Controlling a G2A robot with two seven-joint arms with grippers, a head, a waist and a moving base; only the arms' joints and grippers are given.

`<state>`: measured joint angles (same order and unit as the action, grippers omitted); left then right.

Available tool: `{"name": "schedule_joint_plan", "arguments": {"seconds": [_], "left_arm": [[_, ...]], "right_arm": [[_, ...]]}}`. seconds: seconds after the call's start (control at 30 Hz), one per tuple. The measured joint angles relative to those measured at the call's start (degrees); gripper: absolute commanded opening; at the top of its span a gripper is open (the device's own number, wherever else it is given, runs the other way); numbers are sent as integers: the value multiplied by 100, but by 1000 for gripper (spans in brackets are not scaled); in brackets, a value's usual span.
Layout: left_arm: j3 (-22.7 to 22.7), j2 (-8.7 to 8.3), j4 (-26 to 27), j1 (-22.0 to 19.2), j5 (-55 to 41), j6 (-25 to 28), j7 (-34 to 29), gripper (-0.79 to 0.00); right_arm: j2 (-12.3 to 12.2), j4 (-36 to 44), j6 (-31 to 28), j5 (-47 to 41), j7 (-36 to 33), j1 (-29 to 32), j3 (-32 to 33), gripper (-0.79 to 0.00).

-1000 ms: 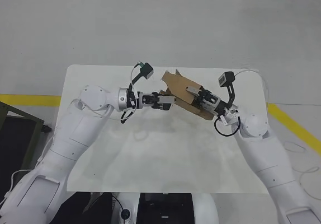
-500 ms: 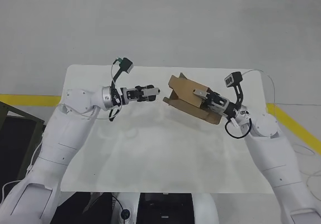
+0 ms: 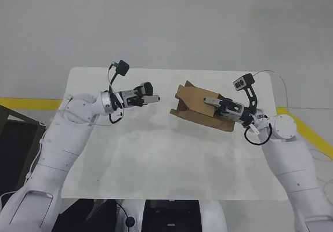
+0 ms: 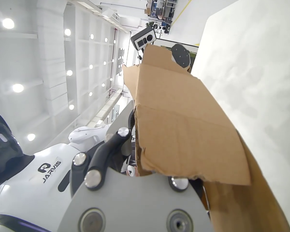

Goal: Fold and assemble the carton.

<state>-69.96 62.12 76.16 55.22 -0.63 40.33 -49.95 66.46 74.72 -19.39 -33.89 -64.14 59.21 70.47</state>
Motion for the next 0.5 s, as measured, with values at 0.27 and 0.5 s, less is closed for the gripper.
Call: {"name": "schedule_joint_plan", "arguments": {"seconds": [0.27, 0.5], "left_arm": [[3, 2, 1, 3, 2, -6, -1, 0], [-11, 3, 153, 35, 315, -25, 273, 0]], "right_arm": [[0, 1, -5, 3, 6, 2, -1, -785], [0, 1, -5, 3, 6, 2, -1, -785]]}}
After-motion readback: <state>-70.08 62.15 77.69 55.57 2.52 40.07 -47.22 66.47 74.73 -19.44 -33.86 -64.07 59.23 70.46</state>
